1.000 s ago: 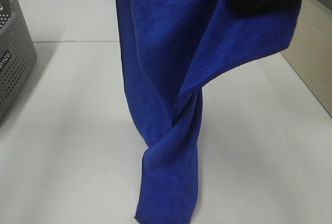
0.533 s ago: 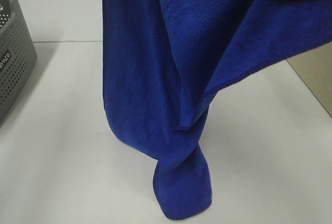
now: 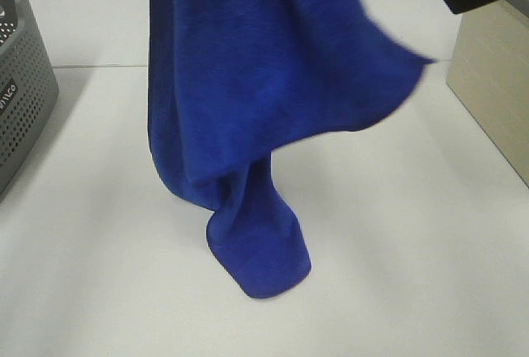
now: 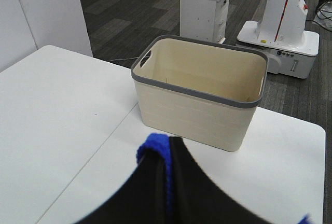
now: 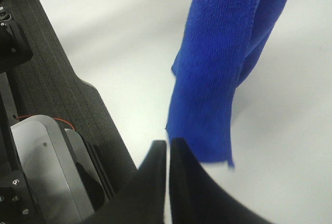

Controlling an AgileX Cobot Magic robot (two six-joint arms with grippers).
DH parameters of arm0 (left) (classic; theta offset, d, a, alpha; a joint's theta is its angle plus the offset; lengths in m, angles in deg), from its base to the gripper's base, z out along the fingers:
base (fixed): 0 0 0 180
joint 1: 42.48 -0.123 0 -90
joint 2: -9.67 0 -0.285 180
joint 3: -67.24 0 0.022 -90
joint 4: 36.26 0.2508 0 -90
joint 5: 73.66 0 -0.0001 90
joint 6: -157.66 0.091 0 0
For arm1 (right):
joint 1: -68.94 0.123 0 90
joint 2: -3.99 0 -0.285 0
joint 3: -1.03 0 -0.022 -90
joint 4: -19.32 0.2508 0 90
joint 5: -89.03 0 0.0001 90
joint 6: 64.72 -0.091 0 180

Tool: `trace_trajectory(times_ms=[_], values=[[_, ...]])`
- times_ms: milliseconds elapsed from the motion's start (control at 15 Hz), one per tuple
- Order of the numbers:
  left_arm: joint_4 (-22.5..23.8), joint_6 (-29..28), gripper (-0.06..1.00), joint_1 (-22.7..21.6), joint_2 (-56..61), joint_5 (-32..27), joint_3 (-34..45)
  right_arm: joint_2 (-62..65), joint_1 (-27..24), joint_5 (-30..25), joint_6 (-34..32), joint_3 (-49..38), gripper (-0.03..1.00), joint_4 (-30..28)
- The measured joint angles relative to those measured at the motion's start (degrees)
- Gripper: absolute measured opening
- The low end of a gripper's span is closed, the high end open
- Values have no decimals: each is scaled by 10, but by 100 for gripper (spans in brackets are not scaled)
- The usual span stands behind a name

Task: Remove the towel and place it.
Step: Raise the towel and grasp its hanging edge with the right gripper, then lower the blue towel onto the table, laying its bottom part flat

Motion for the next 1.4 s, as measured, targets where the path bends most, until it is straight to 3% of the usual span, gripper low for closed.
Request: trace_trajectory(times_ms=[400,667,800,867,1000,1133,1400], values=[[0,0,0,0,0,0,0,-19,0,37,7,0,2,-2],[-1,0,0,0,0,0,0,-73,0,66,7,0,2,56],[-1,0,0,0,0,0,0,-109,0,71,22,0,13,94],[-1,0,0,0,0,0,0,-135,0,103,28,0,32,106],[-1,0,0,0,0,0,0,-159,0,164,32,-13,52,110],[-1,0,0,0,0,0,0,-180,0,216,43,-36,58,135],[-1,0,0,0,0,0,0,-228,0,257,121,-48,60,251]])
